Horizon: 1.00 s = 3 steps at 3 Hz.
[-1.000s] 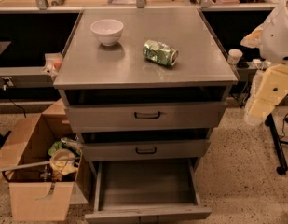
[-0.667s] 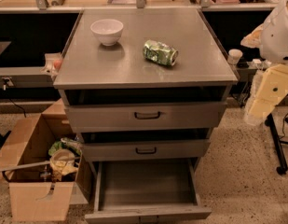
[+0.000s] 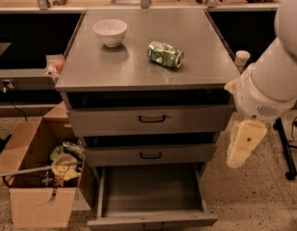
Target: Close bottom drawer
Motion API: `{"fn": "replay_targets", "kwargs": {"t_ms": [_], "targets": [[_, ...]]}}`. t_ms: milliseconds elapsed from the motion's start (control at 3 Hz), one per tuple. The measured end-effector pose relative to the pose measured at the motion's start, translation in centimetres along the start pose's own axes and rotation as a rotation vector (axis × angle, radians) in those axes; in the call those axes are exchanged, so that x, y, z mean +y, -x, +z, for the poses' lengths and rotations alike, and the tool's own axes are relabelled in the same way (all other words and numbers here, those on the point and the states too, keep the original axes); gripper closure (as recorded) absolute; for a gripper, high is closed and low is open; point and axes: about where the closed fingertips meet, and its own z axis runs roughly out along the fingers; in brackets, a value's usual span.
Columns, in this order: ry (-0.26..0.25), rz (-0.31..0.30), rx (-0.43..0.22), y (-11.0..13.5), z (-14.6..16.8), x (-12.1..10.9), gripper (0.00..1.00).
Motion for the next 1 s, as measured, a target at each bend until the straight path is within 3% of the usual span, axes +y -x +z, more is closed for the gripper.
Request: {"fn": "replay_targets", "kwargs": {"t_ms": [333,667,1000], "targets": [[0.147,0.017,0.037,-1.7,9.6,6.3,0.0],[0.147,0.016,0.033,-1.7,10.1,6.3,0.0],[0.214,0.002,0.016,-2.0,16.7,8.5,0.0]]}}
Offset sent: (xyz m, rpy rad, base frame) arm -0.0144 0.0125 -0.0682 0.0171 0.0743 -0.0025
